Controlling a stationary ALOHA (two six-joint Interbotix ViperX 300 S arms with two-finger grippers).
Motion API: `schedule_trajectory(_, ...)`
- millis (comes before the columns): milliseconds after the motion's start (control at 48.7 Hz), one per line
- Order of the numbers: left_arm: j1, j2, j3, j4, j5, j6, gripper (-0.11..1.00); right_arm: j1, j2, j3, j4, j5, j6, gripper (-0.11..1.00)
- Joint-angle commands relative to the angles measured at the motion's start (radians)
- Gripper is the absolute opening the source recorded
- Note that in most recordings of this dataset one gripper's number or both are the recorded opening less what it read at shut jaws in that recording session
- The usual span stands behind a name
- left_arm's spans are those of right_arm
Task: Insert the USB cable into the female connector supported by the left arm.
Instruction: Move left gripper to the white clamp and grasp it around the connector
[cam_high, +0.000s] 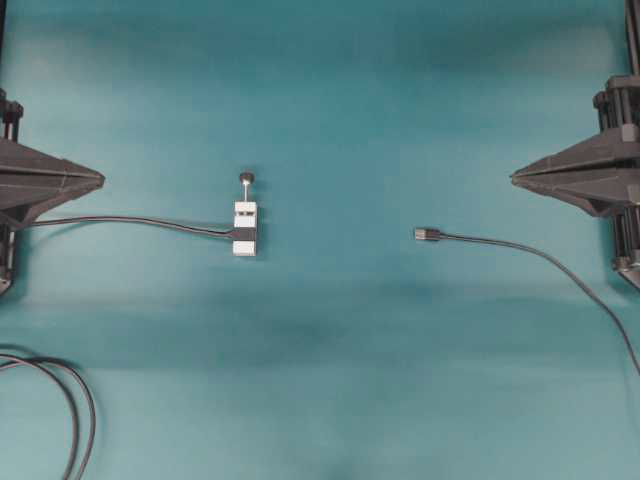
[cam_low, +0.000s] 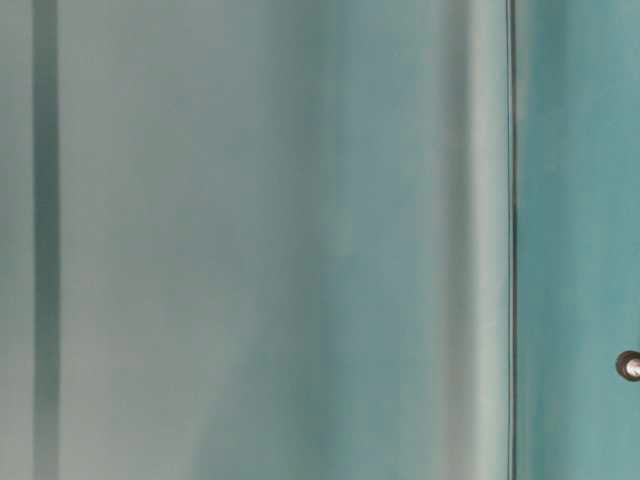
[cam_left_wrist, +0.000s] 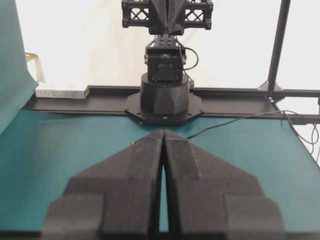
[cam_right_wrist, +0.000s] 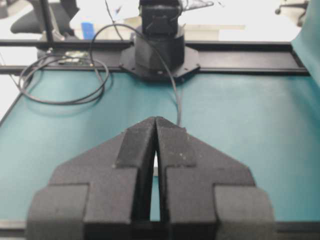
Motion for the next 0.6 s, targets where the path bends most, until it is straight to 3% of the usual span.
schedule_trajectory(0, -0.003, 0.008, -0.015, -0.023, -0.011, -0.025, 0.05, 0.0, 0.012, -0.011, -0.005, -0.006, 0.0, 0.0)
schedule_trajectory(205, -0.005, 0.012, -0.037, -0.025, 0.014, -0.037, 0.04, 0.0, 0.014, 0.008, -0.005, 0.026, 0.048, 0.01)
schedule_trajectory(431, -0.003, 0.1, -0.087, -0.025, 0.242, -0.026, 0.04, -0.002, 0.014, -0.009, -0.005, 0.19, 0.086, 0.01)
schedule_trajectory(575, -0.005, 0.15, -0.08, -0.025, 0.227, -0.026, 0.04, -0.009, 0.014, -0.014, -0.005, 0.218, 0.086, 0.01)
